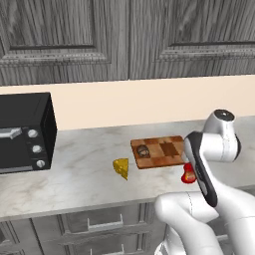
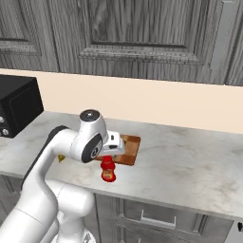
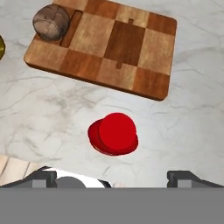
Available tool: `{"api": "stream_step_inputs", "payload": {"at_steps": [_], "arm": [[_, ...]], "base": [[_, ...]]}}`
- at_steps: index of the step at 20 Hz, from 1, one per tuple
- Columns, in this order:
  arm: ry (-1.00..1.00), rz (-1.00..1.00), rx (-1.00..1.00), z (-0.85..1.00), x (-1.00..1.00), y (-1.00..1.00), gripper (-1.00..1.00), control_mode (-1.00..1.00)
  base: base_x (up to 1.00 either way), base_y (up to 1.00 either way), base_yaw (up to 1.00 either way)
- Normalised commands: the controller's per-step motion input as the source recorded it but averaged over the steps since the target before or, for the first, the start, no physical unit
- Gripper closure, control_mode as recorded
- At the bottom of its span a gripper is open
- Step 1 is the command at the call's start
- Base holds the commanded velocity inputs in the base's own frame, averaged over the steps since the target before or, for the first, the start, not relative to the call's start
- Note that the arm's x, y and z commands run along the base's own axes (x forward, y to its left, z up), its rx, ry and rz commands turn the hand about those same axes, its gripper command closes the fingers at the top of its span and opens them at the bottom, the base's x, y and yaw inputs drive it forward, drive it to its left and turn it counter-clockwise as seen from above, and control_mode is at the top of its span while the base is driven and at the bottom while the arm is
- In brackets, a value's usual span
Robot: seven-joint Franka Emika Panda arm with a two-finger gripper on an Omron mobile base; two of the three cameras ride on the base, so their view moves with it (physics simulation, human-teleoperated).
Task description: Retrieve the reheated potato from the microwave, then place the potato, cheese, and condiment on the cutting board.
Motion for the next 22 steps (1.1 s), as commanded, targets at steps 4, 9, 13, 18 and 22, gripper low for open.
{"api": "stream_step_inputs", "payload": {"at_steps": [4, 9, 13, 18, 22], "arm": [[0.0, 0.0, 0.0, -0.17, 0.14, 0.03, -1.0, -1.0], [0.03, 0.0, 0.0, -0.13, 0.19, 0.0, -1.0, -1.0], [0.1, 0.0, 0.0, -0.12, 0.21, -0.01, -1.0, -1.0], [0.15, 0.0, 0.0, -0.12, 0.23, -0.03, -1.0, -1.0], [0.14, 0.0, 0.0, -0.06, 0.15, -0.09, -1.0, -1.0]], "base": [[0.0, 0.0, 0.0], [0.0, 0.0, 0.0], [0.0, 0.0, 0.0], [0.0, 0.0, 0.0], [0.0, 0.0, 0.0]]}}
